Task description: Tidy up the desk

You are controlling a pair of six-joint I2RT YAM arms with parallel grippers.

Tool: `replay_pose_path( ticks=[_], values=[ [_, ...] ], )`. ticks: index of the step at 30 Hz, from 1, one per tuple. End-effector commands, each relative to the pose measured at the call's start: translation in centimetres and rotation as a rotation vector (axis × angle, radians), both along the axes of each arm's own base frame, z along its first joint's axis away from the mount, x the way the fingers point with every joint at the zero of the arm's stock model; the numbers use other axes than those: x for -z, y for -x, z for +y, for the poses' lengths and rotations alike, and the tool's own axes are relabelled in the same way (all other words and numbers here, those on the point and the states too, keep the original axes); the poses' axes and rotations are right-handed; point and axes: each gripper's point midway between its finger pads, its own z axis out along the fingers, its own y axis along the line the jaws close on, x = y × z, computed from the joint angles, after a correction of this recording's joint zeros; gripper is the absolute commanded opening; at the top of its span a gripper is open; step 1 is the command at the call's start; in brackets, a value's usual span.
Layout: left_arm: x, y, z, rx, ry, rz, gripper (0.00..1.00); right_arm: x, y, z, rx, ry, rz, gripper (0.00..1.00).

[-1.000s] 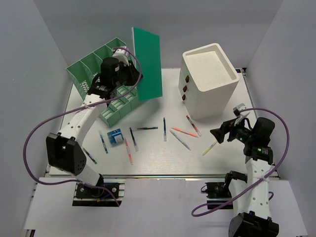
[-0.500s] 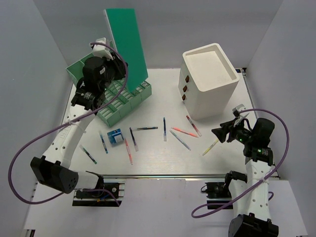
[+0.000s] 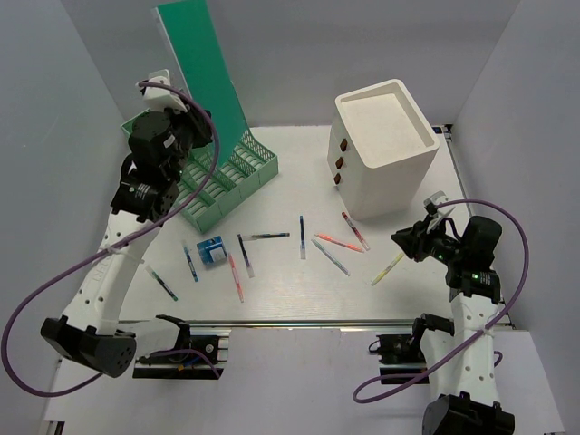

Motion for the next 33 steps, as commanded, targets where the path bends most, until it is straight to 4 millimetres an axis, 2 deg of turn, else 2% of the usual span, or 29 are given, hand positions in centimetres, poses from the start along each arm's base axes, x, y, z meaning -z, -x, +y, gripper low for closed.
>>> replay_pose_path(
  ticks=[1, 7, 14, 19, 20, 23, 27, 31, 32, 33],
  values=[
    [-3.3, 1.7, 1.7, -0.061, 0.007, -0.091, 0.00, -1.6, -0.4, 0.1, -0.008, 0.010, -0.052, 0.27],
    [-4.2, 2.4, 2.5, -0.090, 0.000, -0.105, 0.00, -1.4, -0.4, 0.2, -0.011, 0.015, -0.052, 0.24],
    [-4.1, 2.4, 4.4, -0.193, -0.014, -0.110, 0.00, -1.6, -0.8, 0.4, -0.021, 0.014, -0.049, 0.23],
    [-3.6, 1.1, 4.9, -0.245, -0.011, -0.114, 0.00, -3.0, -1.2, 0.5, -0.016, 0.024, -0.072, 0.23],
    [-3.0, 0.5, 5.0, -0.263, -0.017, -0.101, 0.00, -3.1, -1.2, 0.5, -0.015, 0.026, -0.072, 0.23],
    [-2.5, -0.3, 4.6, -0.288, -0.024, -0.097, 0.00, -3.7, -1.5, 0.5, -0.010, 0.031, -0.081, 0.24],
    [-1.3, -2.0, 4.0, -0.321, -0.063, -0.084, 0.00, -3.2, -1.8, 0.6, -0.007, 0.019, -0.067, 0.24],
    [-0.7, -3.0, 3.0, -0.362, -0.115, -0.095, 0.00, -2.7, -2.3, 0.5, 0.004, 0.019, -0.055, 0.24],
    [-0.8, -3.2, 3.3, -0.382, -0.129, -0.099, 0.00, -2.5, -2.3, 0.6, 0.001, 0.019, -0.051, 0.24],
    [-0.1, -3.3, 3.2, -0.400, -0.169, -0.089, 0.00, -2.4, -2.5, 0.4, 0.008, 0.022, -0.049, 0.25]
  ],
)
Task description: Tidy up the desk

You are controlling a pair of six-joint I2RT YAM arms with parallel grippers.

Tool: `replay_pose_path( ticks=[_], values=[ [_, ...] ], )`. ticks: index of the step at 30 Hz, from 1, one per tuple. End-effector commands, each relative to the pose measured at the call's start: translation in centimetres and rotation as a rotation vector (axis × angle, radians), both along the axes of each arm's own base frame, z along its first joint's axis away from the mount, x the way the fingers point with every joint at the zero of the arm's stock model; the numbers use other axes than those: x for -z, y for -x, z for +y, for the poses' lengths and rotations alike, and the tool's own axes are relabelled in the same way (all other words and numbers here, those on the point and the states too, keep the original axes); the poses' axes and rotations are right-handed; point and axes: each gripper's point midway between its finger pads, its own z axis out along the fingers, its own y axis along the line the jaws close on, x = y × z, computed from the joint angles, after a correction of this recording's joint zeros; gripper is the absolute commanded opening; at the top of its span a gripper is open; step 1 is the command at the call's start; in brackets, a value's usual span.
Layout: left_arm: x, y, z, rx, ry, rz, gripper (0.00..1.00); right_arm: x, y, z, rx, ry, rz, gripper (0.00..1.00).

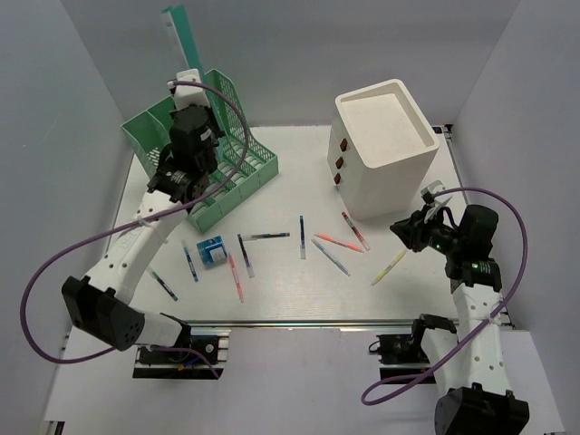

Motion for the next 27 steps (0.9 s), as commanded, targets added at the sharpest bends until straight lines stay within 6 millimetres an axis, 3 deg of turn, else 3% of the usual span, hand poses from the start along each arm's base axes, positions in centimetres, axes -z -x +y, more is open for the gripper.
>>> replay_pose_path(
  ticks=[1, 11, 27],
  values=[
    [-2.9, 0.1, 0.4, -0.084, -0.034, -0.116, 0.00, -1.1, -0.9, -0.2, 0.012, 0.005, -0.044, 0.24],
    [-1.3, 0.0, -0.2, -0.174, -0.179, -0.111, 0.00, 0.0, -1.4, -0.6, 0.039, 0.009, -0.022, 0.24],
    [1.0, -1.4, -1.5, -0.242, -0.235, -0.115, 0.00, 0.4, -1.6, -0.6, 0.037, 0.020, -0.016, 0.24]
  ],
)
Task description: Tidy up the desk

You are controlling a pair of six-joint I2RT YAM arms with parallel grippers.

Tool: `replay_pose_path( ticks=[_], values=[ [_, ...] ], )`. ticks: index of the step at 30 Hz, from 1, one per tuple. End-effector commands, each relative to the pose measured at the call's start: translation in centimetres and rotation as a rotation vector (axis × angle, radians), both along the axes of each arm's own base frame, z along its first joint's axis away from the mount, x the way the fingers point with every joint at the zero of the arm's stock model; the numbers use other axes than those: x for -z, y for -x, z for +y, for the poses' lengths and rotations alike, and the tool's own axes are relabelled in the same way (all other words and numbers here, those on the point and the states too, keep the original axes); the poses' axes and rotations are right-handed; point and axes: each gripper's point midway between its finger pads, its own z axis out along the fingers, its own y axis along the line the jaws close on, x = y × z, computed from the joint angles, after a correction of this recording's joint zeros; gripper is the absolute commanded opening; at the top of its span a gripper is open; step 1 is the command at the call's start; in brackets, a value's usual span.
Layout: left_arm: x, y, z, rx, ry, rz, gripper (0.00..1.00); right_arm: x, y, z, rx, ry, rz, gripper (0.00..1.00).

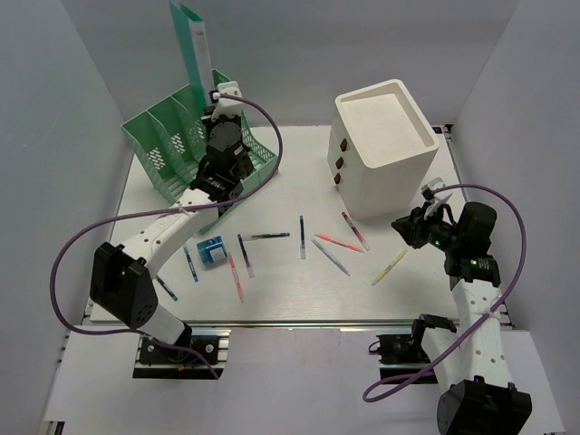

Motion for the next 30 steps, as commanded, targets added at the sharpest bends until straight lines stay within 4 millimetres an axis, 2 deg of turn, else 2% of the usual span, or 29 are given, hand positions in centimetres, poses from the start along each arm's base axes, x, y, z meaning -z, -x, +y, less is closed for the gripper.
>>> replay_pose_path(
  ticks=[1, 8, 16, 25, 30],
  values=[
    [-1.7, 0.4, 0.3, -0.026, 0.025, -0.069, 0.00, -0.1, -0.4, 0.0, -0.004, 0.010, -0.024, 0.24],
    [-1.0, 0.3, 0.5, -0.051, 0.009, -0.072, 0.00, -0.3, -0.4, 0.2, -0.009, 0.005, -0.026, 0.24],
    [1.8, 0.3, 1.0, -0.090, -0.009, -0.078, 0.00, 0.0, -0.1, 0.1, 0.002, 0.008, -0.032, 0.24],
    [4.6, -1.1, -0.3, -0.094, -0.025, -0.087, 0.00, 0.5, -0.2, -0.1, 0.005, 0.021, -0.024, 0.24],
    [5.0, -1.7, -0.9, -0.113, -0.020, -0.138, 0.00, 0.6, -0.1, -0.1, 0.001, 0.030, -0.028, 0.24]
  ],
)
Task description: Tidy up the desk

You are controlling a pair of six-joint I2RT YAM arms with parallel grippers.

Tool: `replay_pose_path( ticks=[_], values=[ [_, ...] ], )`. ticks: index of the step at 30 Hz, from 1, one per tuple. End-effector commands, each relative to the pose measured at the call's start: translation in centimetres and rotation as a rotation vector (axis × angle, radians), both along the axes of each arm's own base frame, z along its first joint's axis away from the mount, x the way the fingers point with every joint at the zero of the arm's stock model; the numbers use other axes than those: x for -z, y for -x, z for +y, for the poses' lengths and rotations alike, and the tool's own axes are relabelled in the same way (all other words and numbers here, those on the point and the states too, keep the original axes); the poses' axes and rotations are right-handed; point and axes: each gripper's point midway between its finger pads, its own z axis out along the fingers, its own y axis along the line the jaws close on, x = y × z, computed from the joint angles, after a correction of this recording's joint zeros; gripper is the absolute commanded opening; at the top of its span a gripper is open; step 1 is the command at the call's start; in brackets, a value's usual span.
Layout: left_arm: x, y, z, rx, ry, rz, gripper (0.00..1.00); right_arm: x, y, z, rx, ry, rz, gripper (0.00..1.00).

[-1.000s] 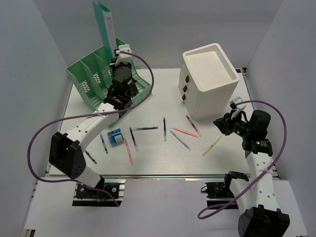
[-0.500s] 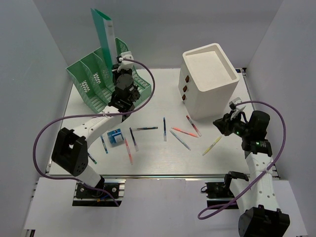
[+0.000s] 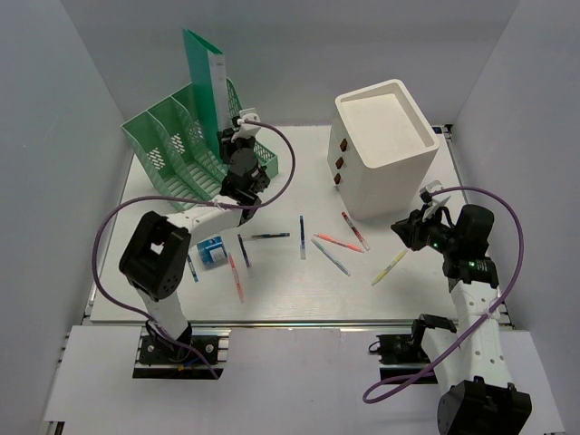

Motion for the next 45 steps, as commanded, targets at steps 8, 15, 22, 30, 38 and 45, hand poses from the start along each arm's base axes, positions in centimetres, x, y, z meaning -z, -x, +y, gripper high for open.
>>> replay_pose_path(
  ticks=[8, 15, 22, 30, 38, 45],
  values=[
    [-1.2, -0.1, -1.0, -0.042, 0.038, -0.181, 0.00, -0.1, -0.3, 0.0, -0.019, 0.025, -0.035, 0.24],
    [0.7, -0.7, -1.2, -0.071, 0.015, -0.209, 0.00, 0.4, -0.3, -0.1, -0.020, 0.032, -0.025, 0.24],
    [1.7, -1.0, -1.2, -0.097, -0.002, -0.229, 0.00, 1.0, -0.3, 0.1, -0.034, 0.031, -0.005, 0.24],
    [1.8, -1.9, -2.0, -0.089, -0.002, -0.259, 0.00, 1.2, -0.2, 0.3, -0.046, 0.025, -0.005, 0.23],
    [2.0, -2.5, -1.9, -0.098, -0.016, -0.284, 0.00, 1.8, -0.1, 0.4, -0.063, 0.028, 0.004, 0.23],
    [2.3, -2.7, -1.7, -0.101, -0.036, -0.299, 0.00, 2.1, 0.0, 0.7, -0.081, 0.021, 0.012, 0.22]
  ],
)
